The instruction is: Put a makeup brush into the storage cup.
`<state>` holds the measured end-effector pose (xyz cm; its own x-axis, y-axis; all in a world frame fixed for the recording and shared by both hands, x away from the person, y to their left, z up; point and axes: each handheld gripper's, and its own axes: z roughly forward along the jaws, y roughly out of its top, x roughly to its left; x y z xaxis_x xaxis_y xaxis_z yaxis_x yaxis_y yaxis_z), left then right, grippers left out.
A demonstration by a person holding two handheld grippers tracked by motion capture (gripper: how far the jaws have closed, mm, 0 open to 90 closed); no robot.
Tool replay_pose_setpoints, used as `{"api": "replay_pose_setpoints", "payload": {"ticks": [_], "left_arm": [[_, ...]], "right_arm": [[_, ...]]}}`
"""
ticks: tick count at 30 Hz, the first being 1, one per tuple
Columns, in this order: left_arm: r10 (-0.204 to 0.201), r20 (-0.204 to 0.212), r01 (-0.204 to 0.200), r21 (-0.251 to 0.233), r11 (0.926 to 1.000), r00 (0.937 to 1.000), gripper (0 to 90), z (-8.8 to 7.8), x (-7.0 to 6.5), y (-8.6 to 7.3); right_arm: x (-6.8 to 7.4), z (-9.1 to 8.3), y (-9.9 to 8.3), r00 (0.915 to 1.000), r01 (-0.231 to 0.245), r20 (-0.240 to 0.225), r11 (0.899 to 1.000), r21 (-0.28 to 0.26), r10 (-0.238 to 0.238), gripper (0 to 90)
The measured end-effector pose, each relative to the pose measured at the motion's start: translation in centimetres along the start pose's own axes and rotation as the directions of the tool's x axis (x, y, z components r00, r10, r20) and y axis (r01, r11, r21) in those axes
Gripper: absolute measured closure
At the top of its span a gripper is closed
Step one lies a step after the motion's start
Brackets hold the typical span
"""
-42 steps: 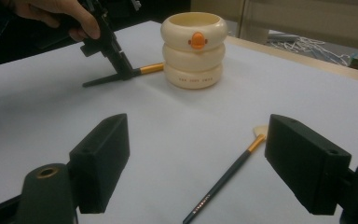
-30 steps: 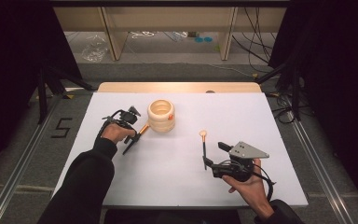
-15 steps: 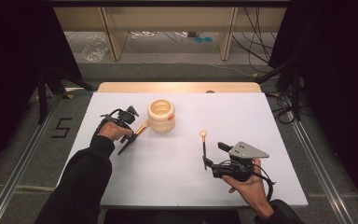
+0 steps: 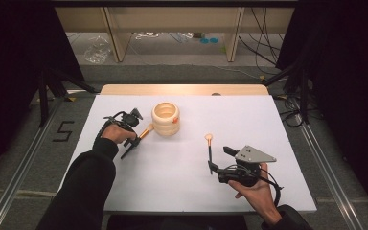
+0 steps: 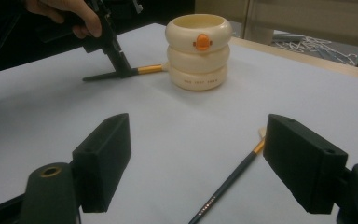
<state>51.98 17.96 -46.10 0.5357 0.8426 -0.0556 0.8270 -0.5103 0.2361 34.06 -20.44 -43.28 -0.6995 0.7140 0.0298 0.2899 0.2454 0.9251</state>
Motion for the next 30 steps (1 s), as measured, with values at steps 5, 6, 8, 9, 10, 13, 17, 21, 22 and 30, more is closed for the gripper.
{"api": "replay_pose_setpoints", "payload": {"ticks": [5,6,8,9,10,13,17,21,22,30], "left_arm": [[0.027,-0.012,-0.026,0.028,0.9993,0.9996,78.1,0.0,-0.2,0.3],[0.028,-0.010,-0.028,0.029,0.9992,0.9995,78.1,0.0,-0.1,0.3],[0.029,-0.009,-0.029,0.028,0.9992,0.9995,78.2,0.0,-0.1,0.2],[0.030,-0.007,-0.030,0.024,0.9993,0.9995,78.2,0.0,-0.1,0.2],[0.028,-0.007,-0.028,0.021,0.9994,0.9996,78.2,0.0,-0.1,0.2],[0.021,-0.005,-0.021,0.005,0.9998,0.9998,78.2,-0.1,0.1,0.0],[0.001,0.005,-0.001,-0.024,0.9997,1.0000,78.3,-0.6,0.6,-0.5],[-0.021,0.031,0.023,-0.070,0.9973,0.9993,78.3,-1.5,0.9,-1.0],[-0.028,0.039,0.032,-0.093,0.9952,0.9988,78.3,-1.7,0.9,-1.2],[0.021,0.081,-0.003,-0.226,0.9740,0.9965,78.2,-4.4,1.9,-2.5]], "right_arm": [[-0.1,0.2,-0.1,1.0000,0.006,0.004,1.000,-0.025,-0.006,24.2],[-0.1,0.2,-0.1,1.0000,0.005,0.003,1.000,-0.026,-0.005,24.3],[-0.1,0.1,-0.1,1.0000,0.004,0.003,1.000,-0.025,-0.004,24.3],[-0.1,0.1,-0.1,1.0000,0.005,0.003,1.000,-0.025,-0.005,24.3],[-0.1,0.1,-0.1,1.0000,0.004,0.003,1.000,-0.025,-0.003,24.3],[-0.1,0.1,-0.1,1.0000,0.003,0.003,1.000,-0.025,-0.003,24.3],[-0.1,0.0,0.0,1.0000,0.000,0.004,1.000,-0.011,0.000,24.5],[-0.1,0.0,0.0,1.0000,-0.001,0.007,1.000,-0.012,0.001,24.5],[-0.1,0.0,0.0,1.0000,-0.001,0.006,1.000,-0.014,0.001,24.6],[-0.1,0.0,0.0,1.0000,-0.001,0.008,1.000,-0.018,0.001,24.8]]}}
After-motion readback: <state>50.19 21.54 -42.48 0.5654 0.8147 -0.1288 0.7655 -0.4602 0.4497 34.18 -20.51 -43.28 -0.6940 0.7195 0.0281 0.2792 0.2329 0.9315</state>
